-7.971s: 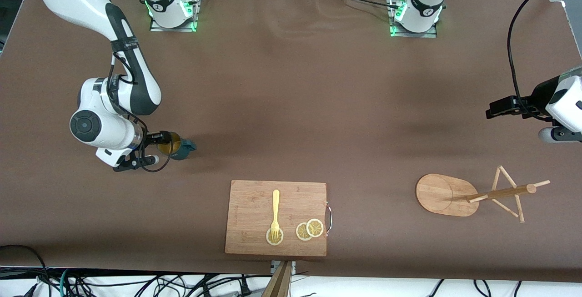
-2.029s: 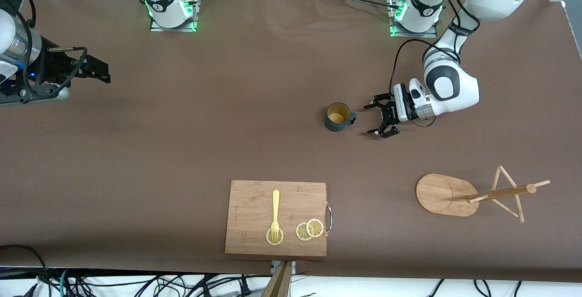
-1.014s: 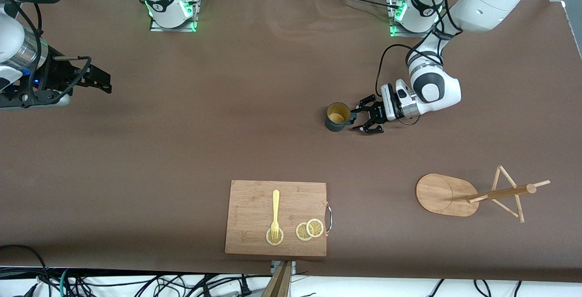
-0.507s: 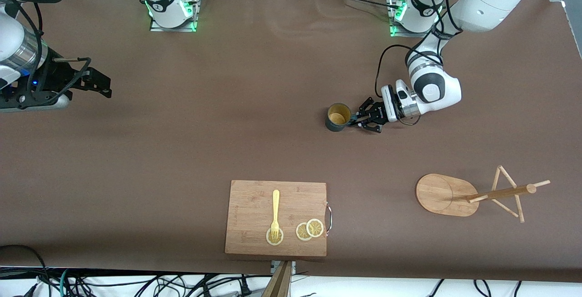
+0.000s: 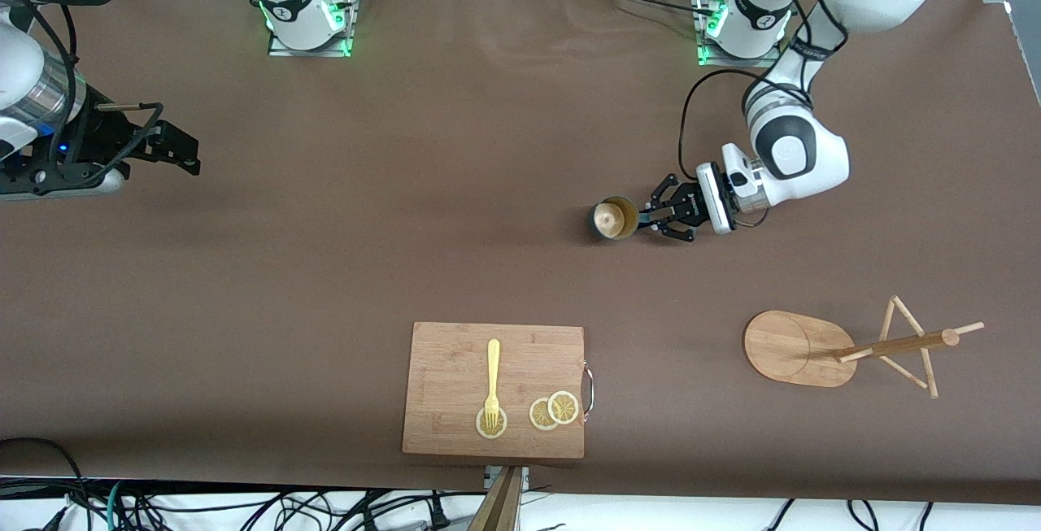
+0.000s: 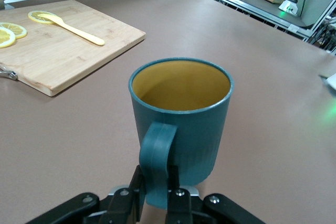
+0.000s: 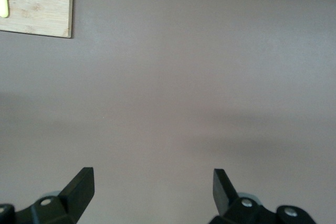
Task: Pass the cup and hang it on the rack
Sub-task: 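Lift the mug with the left gripper and carry it to the wooden rack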
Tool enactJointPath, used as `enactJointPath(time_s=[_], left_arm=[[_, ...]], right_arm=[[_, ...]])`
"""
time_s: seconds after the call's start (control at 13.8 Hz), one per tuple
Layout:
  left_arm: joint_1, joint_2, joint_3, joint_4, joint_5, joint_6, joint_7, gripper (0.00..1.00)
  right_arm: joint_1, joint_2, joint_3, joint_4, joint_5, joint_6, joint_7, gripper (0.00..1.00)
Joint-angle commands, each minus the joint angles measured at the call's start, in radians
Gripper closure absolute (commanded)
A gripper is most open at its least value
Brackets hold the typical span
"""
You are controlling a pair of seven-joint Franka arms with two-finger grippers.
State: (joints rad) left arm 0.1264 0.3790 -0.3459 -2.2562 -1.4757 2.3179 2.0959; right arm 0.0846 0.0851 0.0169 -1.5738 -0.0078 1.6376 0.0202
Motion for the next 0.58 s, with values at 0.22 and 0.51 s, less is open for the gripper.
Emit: enactJointPath(time_s=[0.22,0.51], left_arm=[[0.122,-0.285,0.04,-0.019,0.354,-0.273,-0.674,1.0],[0.206,-0.331,0.146,0.05,0.385,-0.513,-0.995,1.0]], right_arm=[[-0.008,-0.004,0.011,0.002,0.006,0.004,0.01,0.0],[-0.008,-0.004,0.011,0.002,0.006,0.002,0.01,0.0]])
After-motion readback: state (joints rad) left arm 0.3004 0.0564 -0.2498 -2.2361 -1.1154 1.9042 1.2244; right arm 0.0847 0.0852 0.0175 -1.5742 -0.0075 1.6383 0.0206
